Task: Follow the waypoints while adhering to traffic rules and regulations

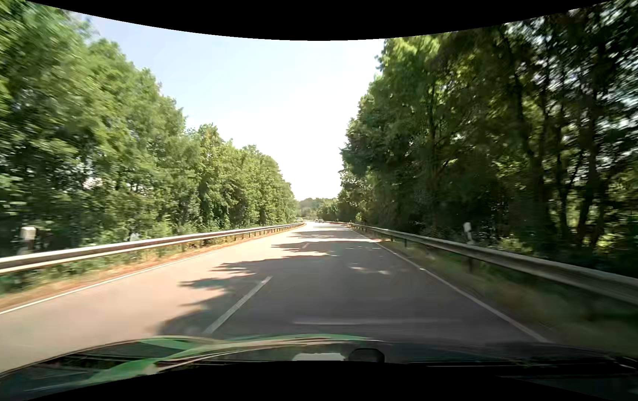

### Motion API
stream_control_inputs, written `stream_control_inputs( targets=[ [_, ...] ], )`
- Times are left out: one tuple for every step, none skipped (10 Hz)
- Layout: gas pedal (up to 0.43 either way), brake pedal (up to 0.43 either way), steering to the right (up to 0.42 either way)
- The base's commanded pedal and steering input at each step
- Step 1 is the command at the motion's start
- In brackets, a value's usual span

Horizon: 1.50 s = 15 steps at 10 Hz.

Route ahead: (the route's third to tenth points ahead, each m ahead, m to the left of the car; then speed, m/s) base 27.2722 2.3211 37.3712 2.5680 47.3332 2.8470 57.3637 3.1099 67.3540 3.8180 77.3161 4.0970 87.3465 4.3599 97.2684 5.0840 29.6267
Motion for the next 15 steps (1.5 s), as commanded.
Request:
stream_control_inputs(
  targets=[
    [0.240, 0.000, -0.005],
    [0.240, 0.000, -0.006],
    [0.220, 0.000, -0.006],
    [0.209, 0.000, -0.006],
    [0.209, 0.000, -0.007],
    [0.209, 0.000, -0.007],
    [0.220, 0.000, -0.007],
    [0.240, 0.000, -0.007],
    [0.240, 0.000, -0.007],
    [0.240, 0.000, -0.006],
    [0.248, 0.000, -0.006],
    [0.268, 0.000, -0.006],
    [0.268, 0.000, -0.005],
    [0.268, 0.000, -0.006],
    [0.268, 0.000, -0.005]
  ],
)
